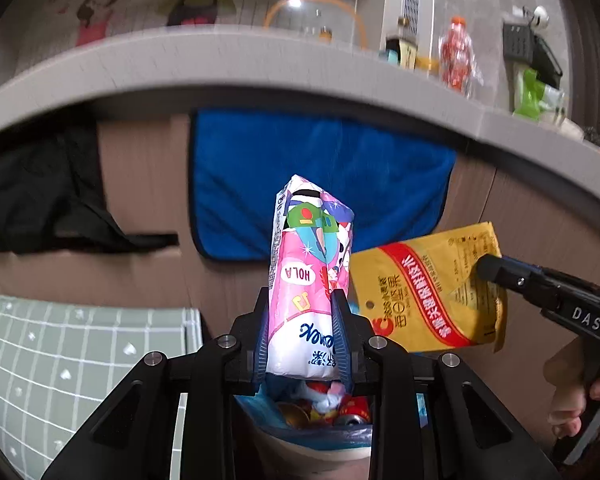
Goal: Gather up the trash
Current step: 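Carry packet and tissue pack over the bin and open both tools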
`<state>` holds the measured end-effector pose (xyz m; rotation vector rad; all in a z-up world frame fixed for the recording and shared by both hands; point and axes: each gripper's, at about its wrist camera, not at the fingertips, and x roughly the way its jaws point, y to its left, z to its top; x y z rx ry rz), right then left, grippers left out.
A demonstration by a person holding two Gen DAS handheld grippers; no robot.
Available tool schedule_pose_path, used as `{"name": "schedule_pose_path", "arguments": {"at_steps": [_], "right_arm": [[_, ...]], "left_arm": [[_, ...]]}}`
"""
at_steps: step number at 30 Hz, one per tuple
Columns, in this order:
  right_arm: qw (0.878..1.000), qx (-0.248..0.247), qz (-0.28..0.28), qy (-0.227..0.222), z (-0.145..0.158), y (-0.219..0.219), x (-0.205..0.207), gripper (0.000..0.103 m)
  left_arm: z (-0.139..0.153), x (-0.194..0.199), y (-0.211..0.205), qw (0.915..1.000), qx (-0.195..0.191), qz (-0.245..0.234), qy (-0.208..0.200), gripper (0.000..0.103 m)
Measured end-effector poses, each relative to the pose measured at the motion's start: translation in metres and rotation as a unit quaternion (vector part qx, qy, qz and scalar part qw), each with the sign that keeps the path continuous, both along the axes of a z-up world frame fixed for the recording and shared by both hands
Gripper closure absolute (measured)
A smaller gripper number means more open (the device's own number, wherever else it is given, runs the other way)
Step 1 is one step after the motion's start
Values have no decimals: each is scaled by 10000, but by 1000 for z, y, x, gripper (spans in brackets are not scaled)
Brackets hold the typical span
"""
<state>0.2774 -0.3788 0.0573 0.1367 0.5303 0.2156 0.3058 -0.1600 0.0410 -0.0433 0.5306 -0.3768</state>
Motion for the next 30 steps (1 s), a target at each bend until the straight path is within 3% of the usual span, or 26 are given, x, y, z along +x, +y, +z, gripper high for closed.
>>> {"name": "schedule_pose_path", "arguments": {"at_steps": [10, 23, 26, 28, 30], "right_arm": [[9985, 51, -35, 550, -47, -11, 31, 90], [9943, -36, -119, 1059, -89, -6, 54, 90], [9937, -23, -124, 1110, -93, -4, 55, 87], [9934, 16, -131, 1137, -93, 0, 58, 84], [9930, 80, -158, 1172, -94, 1, 59, 81]], "left_arm": [[-51, 28, -19, 9980, 167, 6, 606, 74], [-83, 51, -16, 9944, 90, -37, 1050, 73], [-88, 56, -14, 9931, 33, -96, 1169, 69], [-88, 58, -12, 9930, 11, -39, 1183, 56], [-87, 58, -9, 9929, -76, -75, 1188, 55]]}}
